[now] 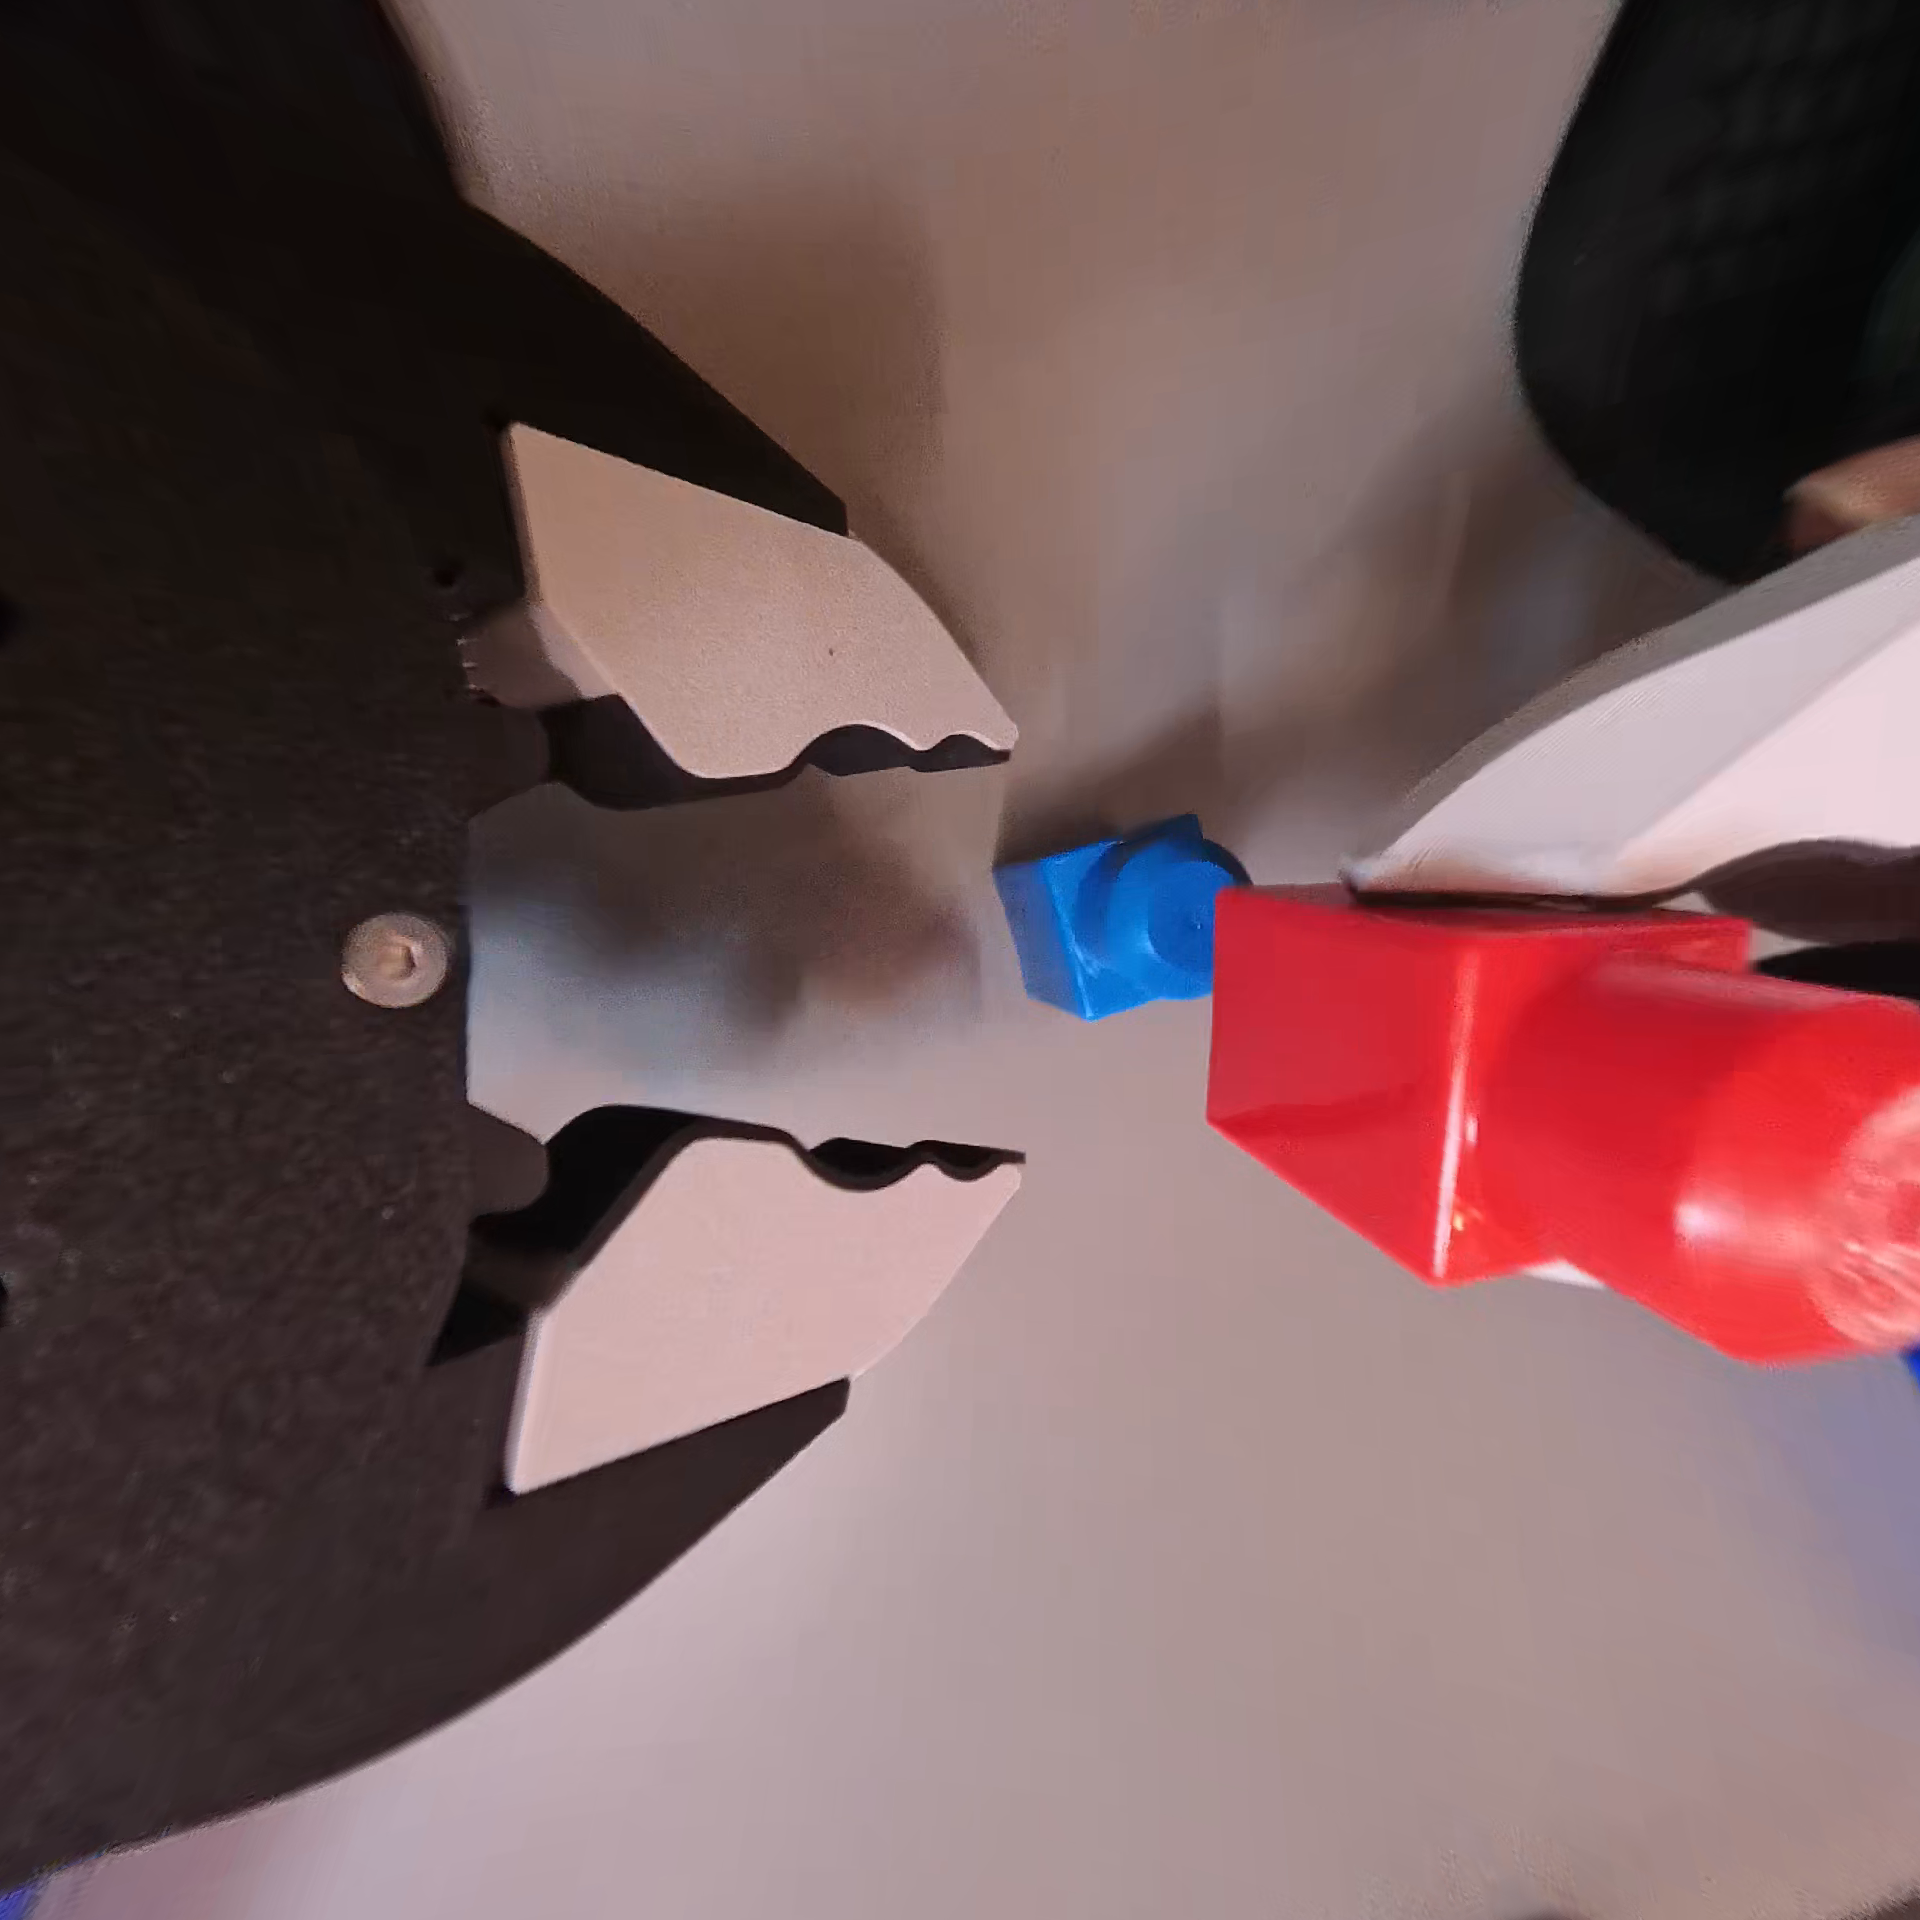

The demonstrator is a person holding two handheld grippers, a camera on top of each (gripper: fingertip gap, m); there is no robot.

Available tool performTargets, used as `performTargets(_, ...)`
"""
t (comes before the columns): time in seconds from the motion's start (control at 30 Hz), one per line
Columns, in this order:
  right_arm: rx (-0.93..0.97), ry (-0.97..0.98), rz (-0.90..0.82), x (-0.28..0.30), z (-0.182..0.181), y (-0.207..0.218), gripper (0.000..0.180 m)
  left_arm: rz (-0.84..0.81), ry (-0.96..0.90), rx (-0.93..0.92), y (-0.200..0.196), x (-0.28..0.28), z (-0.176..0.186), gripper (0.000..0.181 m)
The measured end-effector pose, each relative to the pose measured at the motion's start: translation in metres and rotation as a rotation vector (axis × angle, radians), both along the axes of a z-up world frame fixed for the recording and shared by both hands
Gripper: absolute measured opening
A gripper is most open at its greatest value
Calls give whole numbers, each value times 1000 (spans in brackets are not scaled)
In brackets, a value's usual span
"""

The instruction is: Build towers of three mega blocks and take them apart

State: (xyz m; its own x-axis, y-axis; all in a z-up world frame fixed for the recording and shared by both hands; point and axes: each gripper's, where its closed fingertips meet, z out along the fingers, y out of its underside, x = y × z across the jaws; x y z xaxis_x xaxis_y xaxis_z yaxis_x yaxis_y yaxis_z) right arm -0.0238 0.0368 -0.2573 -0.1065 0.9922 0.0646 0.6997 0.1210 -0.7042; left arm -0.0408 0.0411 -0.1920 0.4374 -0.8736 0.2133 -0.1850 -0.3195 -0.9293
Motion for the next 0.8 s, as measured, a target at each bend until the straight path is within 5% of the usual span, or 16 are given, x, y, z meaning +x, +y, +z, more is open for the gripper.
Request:
performTargets(0.2,-42,17,86,-19,-26,-9,62,22,-2,5,-8,-6,0,38)
performTargets(0.3,-44,51,110,-23,-28,-12,37,27,-8,-2,-7,-7,-1,38)
performTargets(0.8,-116,141,-31,-38,1,-13,36,23,36,-60,-8,-9,-11,37)
